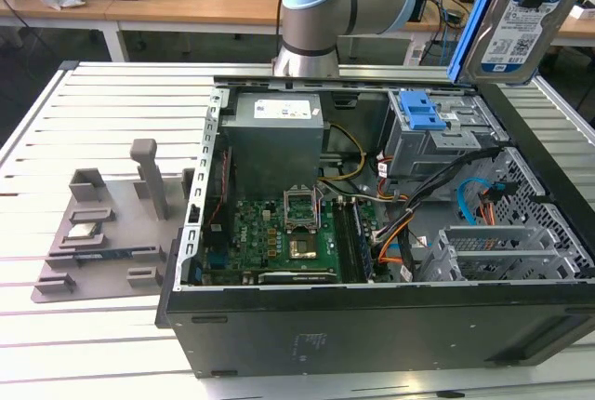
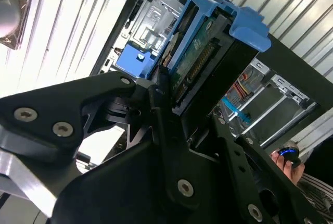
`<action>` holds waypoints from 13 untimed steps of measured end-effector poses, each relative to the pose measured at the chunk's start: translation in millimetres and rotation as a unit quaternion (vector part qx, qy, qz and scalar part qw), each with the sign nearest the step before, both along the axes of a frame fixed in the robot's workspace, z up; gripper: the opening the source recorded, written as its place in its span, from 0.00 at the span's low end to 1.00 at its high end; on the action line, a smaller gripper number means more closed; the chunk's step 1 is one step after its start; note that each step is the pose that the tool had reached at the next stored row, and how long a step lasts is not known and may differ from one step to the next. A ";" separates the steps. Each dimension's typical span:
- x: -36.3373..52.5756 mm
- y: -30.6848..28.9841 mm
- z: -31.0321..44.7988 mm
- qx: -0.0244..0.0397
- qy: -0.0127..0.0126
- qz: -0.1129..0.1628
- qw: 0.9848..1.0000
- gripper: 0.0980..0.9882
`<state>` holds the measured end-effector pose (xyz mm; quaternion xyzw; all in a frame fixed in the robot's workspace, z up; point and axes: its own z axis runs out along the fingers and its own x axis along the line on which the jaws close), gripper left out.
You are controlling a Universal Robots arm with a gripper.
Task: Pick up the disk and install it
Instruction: 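Pick up the disk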
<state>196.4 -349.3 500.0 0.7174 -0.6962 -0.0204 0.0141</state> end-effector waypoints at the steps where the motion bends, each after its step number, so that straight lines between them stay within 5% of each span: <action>1: -1.3 -10.6 -0.2 0.000 0.000 0.000 1.000 0.30; 2: -1.7 -24.6 -0.9 0.000 0.000 0.000 1.000 0.30; 13: -1.9 -42.9 -1.7 0.000 0.000 0.000 1.000 0.30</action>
